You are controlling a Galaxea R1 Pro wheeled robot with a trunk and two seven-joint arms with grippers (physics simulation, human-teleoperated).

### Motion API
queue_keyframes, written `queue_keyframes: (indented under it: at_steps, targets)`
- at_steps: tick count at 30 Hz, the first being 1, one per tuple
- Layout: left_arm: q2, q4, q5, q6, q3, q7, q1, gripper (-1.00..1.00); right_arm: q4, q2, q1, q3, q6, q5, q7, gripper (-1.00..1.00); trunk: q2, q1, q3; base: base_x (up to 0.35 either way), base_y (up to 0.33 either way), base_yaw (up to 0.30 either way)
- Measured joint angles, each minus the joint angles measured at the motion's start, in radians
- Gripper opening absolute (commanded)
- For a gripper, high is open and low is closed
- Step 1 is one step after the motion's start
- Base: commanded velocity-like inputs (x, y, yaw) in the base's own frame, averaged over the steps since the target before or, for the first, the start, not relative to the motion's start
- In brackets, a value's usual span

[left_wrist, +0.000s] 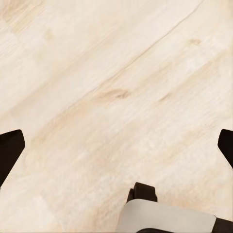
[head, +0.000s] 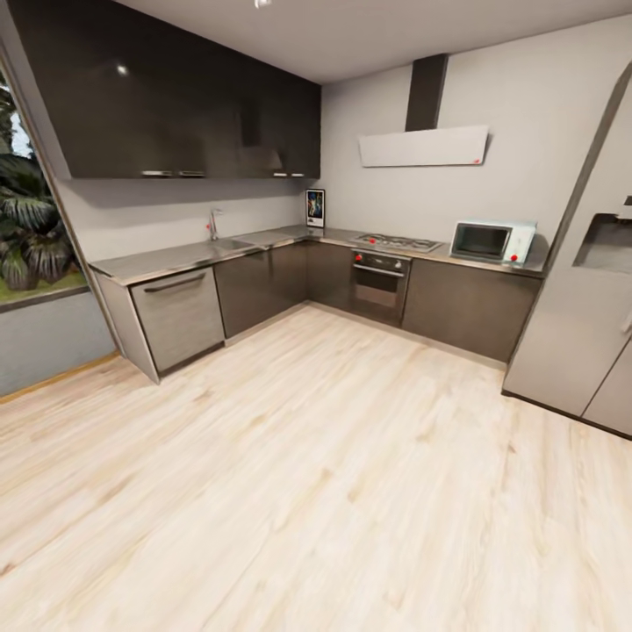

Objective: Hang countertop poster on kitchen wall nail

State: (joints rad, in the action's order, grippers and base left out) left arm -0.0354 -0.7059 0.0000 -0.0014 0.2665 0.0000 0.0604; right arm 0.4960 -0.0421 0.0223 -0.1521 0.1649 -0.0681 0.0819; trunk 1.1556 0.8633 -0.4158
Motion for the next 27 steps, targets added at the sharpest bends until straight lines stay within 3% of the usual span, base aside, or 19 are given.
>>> queue_keyframes:
  at_steps: [27]
  targets:
    - [0.0, 0.0, 0.0, 0.0, 0.0, 0.0, 0.0, 1.0, 0.0, 0.0, 0.0, 0.0, 0.0, 0.0, 0.0, 1.0, 0.0, 0.0, 0.0, 0.339, 0.12, 0.0]
